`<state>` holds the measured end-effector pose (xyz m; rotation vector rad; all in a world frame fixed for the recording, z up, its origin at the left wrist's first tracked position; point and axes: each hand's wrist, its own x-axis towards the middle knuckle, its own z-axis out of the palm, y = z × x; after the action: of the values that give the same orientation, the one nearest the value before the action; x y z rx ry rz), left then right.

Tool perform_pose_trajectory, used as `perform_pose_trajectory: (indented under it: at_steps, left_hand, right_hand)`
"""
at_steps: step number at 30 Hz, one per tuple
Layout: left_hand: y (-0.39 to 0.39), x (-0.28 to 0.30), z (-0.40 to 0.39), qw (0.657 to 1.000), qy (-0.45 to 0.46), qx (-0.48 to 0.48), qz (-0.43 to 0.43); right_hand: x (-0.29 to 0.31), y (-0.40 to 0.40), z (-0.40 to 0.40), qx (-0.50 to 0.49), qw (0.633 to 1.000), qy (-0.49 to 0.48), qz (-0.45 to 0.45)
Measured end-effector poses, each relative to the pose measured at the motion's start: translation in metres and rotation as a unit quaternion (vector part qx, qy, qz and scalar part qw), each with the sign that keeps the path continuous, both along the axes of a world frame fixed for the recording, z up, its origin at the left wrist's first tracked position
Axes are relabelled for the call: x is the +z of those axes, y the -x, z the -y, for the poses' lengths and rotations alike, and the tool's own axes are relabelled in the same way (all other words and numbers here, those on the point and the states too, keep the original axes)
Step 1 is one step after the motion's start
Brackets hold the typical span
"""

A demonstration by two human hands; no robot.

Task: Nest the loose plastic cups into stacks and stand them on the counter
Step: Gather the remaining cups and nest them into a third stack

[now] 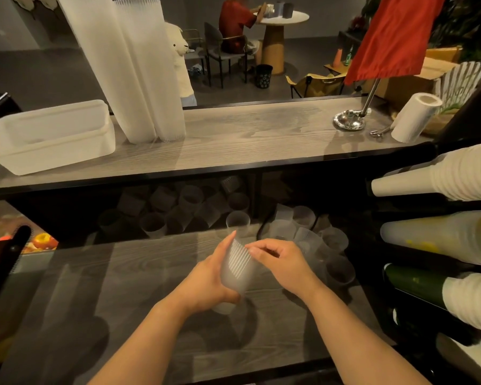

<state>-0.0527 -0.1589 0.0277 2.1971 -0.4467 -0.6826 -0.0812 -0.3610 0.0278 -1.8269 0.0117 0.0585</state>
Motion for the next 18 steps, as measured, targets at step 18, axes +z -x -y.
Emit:
perform_pose_trajectory:
  at_steps: [18]
  left_hand:
    - [0.001, -0.001, -0.015, 0.997, -0.030, 0.042, -0.049]
  right_hand:
    - [-0.077, -0.011, 0.071, -0.084, 0.863, 0.460, -0.192]
